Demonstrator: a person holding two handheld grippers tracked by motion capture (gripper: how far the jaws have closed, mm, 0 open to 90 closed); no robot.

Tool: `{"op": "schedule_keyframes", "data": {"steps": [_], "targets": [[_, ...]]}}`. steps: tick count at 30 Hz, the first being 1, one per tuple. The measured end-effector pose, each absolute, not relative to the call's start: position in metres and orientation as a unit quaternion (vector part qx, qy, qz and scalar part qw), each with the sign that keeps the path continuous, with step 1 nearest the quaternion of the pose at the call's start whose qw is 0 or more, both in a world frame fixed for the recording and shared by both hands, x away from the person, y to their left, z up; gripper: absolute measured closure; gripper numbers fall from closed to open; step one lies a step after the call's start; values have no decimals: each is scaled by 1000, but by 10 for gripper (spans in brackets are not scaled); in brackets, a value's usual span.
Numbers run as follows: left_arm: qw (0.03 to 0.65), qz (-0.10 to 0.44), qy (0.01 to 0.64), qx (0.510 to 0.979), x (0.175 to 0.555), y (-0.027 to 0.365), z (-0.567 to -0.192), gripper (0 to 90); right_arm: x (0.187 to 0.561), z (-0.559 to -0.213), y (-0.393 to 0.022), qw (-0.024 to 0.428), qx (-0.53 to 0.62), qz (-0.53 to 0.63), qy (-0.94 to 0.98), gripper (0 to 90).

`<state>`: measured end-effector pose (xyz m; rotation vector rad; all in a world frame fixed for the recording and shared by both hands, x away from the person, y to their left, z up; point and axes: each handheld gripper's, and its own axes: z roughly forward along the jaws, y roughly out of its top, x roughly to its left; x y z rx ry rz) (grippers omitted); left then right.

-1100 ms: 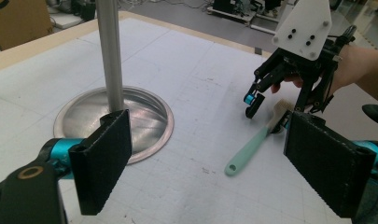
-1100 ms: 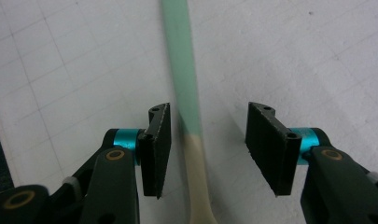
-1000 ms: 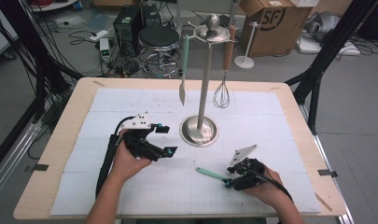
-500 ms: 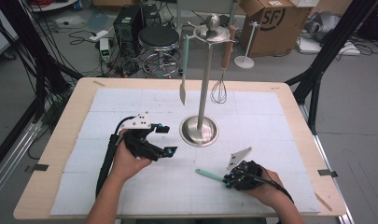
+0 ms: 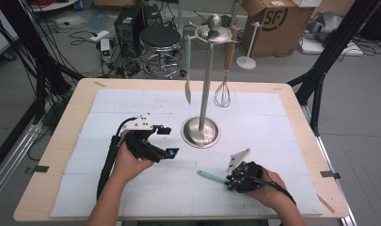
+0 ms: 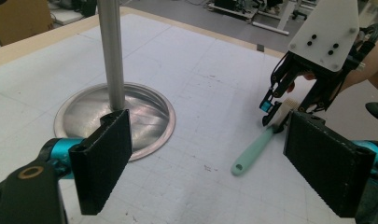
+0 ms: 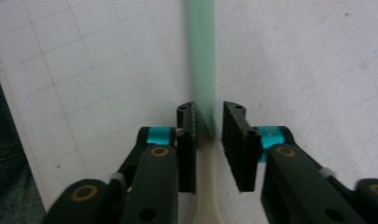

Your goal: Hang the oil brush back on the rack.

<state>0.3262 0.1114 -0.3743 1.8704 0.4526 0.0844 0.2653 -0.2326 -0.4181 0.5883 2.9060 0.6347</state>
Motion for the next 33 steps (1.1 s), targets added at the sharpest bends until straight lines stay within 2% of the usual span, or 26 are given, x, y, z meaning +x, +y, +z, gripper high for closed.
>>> {"op": "schedule_keyframes", "data": {"steps": [3,9,12,15,22,25,30,33], "targets": [[571,35,194,797,326,112,-375,162,269,-419,-237,49,203,221,953,779],[568,36,194,799,326,111,-375,161,278,-418,-246,74,222,214,948,775],[568,37,194,799,326,111,-375,161,282,-419,-250,82,230,215,945,741],[568,35,193,799,326,111,-375,161,283,-419,-252,83,241,216,942,665],[567,35,192,800,327,111,-375,161,284,-420,-255,47,259,218,940,671],[566,35,195,800,327,110,-376,162,285,-420,-253,47,261,214,940,695],[564,36,191,802,326,108,-376,162,279,-420,-249,56,248,209,944,807],[565,35,192,801,326,108,-376,162,277,-421,-251,60,250,220,941,818]]}}
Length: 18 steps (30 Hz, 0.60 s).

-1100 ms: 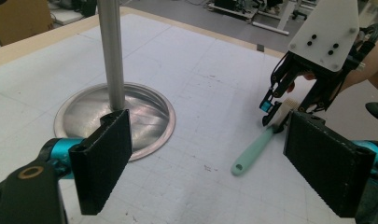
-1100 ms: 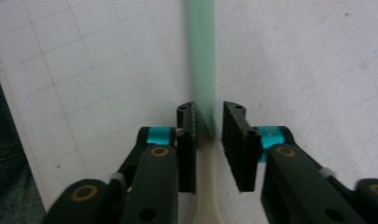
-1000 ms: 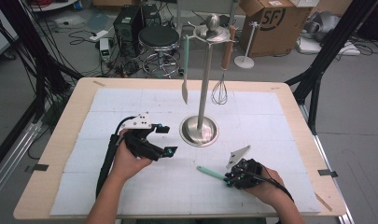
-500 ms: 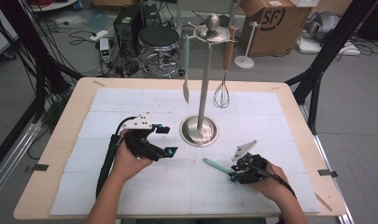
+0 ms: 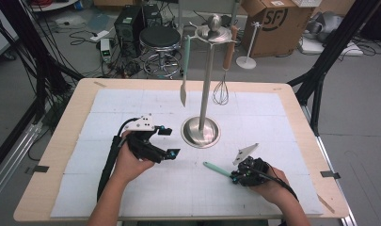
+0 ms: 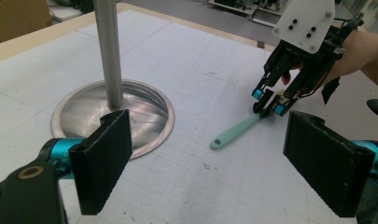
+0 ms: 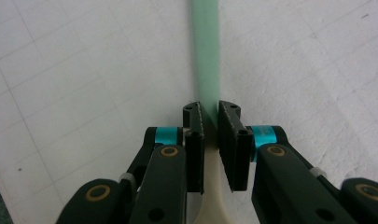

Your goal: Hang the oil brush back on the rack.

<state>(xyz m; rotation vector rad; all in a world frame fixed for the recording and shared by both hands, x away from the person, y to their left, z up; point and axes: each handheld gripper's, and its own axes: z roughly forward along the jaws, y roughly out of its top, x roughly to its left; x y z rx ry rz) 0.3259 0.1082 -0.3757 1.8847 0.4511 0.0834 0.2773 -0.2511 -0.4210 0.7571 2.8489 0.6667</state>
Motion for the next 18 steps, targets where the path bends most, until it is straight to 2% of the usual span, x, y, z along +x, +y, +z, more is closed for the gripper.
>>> {"op": "schedule_keyframes", "data": {"steps": [6,10,18], "targets": [[567,34,193,800,326,109,-375,162,276,-421,-255,61,254,235,936,826],[567,36,195,799,326,110,-376,162,278,-421,-263,48,264,296,917,826],[569,38,195,798,326,111,-375,162,279,-397,-270,59,250,398,881,825]]}}
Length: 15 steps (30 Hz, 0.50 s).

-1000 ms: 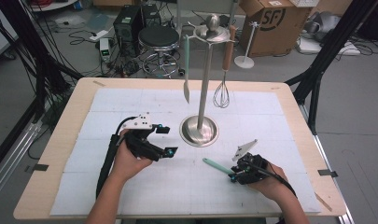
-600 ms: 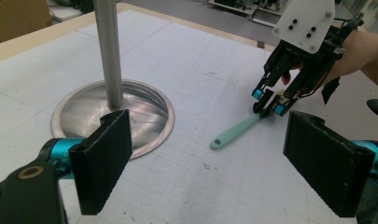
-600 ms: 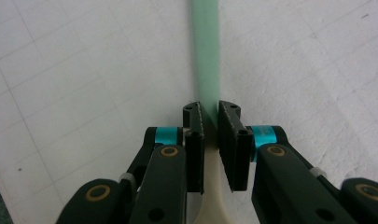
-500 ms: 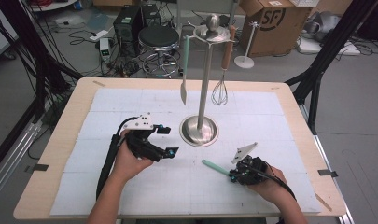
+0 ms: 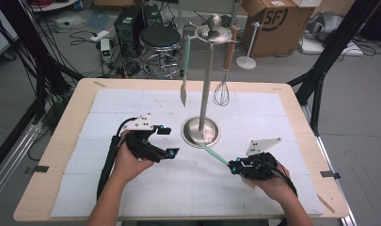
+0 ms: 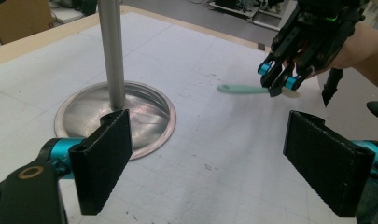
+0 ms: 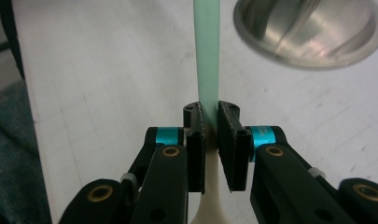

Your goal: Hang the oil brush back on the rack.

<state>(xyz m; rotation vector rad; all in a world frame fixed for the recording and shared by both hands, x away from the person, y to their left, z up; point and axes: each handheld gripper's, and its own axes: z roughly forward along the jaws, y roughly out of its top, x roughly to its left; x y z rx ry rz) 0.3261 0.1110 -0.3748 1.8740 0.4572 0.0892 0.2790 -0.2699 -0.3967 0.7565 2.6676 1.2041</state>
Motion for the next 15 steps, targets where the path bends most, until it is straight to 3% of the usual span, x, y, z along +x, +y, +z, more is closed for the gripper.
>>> {"op": "schedule_keyframes", "data": {"steps": [15], "targets": [[571,36,191,797,326,112,-374,162,287,-343,-283,93,221,511,825,825]]}}
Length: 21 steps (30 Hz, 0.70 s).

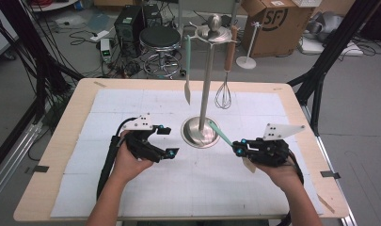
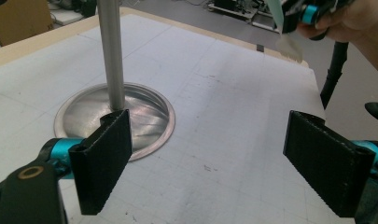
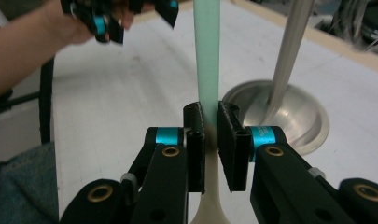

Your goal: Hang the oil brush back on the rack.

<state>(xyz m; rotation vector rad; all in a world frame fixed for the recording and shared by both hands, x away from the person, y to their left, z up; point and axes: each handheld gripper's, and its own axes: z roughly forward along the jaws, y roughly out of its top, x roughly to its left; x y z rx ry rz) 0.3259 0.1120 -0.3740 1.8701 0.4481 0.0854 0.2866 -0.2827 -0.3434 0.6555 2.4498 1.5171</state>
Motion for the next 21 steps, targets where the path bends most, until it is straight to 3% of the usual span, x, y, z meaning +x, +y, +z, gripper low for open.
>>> {"op": "schedule_keyframes", "data": {"steps": [21], "targets": [[574,34,192,795,326,112,-374,161,304,-292,-301,113,194,597,770,825]]}}
